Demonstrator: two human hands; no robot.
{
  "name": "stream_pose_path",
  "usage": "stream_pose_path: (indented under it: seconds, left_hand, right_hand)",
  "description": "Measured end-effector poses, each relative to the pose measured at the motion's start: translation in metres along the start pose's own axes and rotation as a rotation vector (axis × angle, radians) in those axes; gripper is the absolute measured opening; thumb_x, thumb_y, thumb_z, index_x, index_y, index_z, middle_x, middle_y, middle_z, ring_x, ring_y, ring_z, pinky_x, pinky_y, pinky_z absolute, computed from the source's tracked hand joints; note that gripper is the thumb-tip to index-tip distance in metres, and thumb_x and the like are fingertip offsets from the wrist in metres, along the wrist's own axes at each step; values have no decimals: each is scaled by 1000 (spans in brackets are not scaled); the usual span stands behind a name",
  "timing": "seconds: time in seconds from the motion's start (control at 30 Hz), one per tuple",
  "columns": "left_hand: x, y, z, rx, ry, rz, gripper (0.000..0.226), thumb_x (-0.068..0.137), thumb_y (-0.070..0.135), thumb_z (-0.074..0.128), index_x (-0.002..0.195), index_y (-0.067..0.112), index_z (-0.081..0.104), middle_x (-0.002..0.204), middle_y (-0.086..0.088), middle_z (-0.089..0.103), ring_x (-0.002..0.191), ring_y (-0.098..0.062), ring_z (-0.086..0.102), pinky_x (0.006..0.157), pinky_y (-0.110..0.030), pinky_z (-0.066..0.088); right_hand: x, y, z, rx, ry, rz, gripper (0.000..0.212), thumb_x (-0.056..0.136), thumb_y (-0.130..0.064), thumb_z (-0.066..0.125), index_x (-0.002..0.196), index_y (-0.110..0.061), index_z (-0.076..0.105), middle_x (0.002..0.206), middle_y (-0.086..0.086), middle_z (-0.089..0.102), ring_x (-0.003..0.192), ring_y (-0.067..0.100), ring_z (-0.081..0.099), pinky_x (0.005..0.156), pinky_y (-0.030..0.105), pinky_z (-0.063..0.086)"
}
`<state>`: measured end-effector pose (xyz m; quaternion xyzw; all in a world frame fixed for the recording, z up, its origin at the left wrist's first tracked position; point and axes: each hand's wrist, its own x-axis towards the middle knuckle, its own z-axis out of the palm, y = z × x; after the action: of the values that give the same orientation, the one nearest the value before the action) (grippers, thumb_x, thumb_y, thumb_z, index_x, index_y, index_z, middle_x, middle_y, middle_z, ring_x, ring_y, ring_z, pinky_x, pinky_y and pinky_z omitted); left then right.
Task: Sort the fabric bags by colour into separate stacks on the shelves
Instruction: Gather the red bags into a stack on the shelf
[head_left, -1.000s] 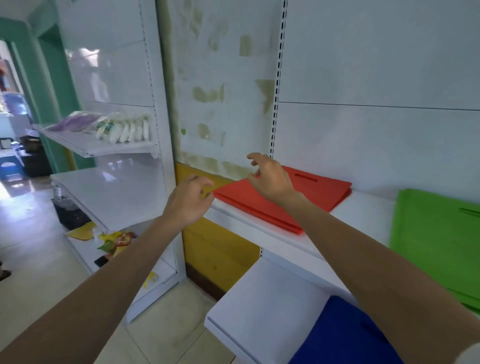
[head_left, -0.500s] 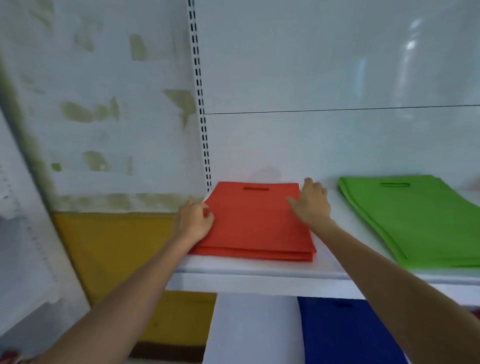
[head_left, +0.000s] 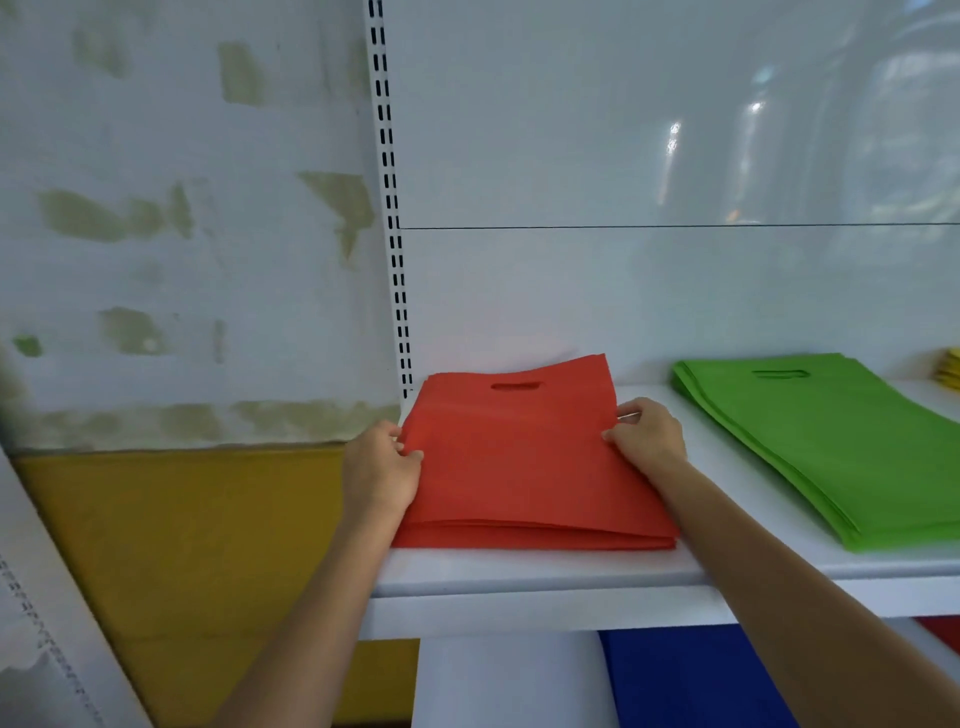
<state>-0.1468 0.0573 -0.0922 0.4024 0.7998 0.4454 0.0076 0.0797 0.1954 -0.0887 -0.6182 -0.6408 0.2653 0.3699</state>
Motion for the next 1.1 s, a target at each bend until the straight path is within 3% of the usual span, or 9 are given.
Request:
stream_pose_path:
  seconds: [0.1,0.17,0.27,0.4,0.63,0.8,0.87,0.97,1.1]
  left_hand:
    - [1,-1,-1,65,-13,-23,28,85,24,66,108,9,63,109,-6,66,103,-23,60,80,-29,44]
    - [4,-1,-3,126,-52,-32,31,85,31,65,108,11,63,110,-5,66,104,-24,59,79,-30,44]
    - [7,0,-4,186,-73,-19,29,85,32,64,104,11,66,108,-7,67,102,-26,60,78,-31,44]
    - [1,8,-6,221,35,36,22,86,31,65,101,16,69,103,-6,69,99,-27,62,75,-32,46]
    - [-8,12,-11,151,229,183,17,90,24,58,100,14,68,96,-7,69,88,-28,63,64,-29,39]
    - [-15,19,-21,-55,236,270,28,88,11,58,116,9,60,101,-13,70,92,-32,64,79,-34,45]
    - [-20,27,-24,-99,214,342,24,87,8,60,110,9,66,101,-11,70,92,-30,65,81,-31,45]
    - [-37,54,-20,-166,153,423,19,86,5,60,100,9,71,102,-8,70,93,-26,64,84,-25,41]
    - [-76,119,5,-263,16,514,25,88,8,58,111,9,67,114,-7,66,107,-22,59,91,-21,36]
  right_hand:
    - [0,3,1,64,38,-41,19,78,-20,64,98,-20,63,99,5,68,98,25,61,91,38,48]
    - [-1,2,3,31,118,-123,21,83,-25,64,101,-14,66,101,8,66,98,26,60,86,32,46]
    - [-5,0,5,-107,231,-299,24,88,-17,59,108,-6,65,109,14,58,99,29,55,80,29,39]
    - [-10,-3,5,-188,278,-431,30,88,-5,55,117,-3,60,106,17,58,101,32,53,80,35,41]
    - [-13,-8,4,-160,380,-513,19,88,0,48,105,3,56,104,21,59,91,40,55,72,43,41]
    - [-20,-14,-12,-14,421,-563,19,91,2,44,109,6,50,101,26,60,88,42,56,68,40,38]
    - [-20,-13,-31,9,409,-608,24,91,4,43,114,6,48,103,26,61,91,43,57,71,40,40]
    - [-25,0,-77,-16,425,-657,40,89,7,43,129,0,44,109,24,61,92,42,58,71,38,41]
    - [-33,42,-155,-141,538,-694,51,83,7,41,130,-9,52,114,19,59,93,38,60,78,41,48]
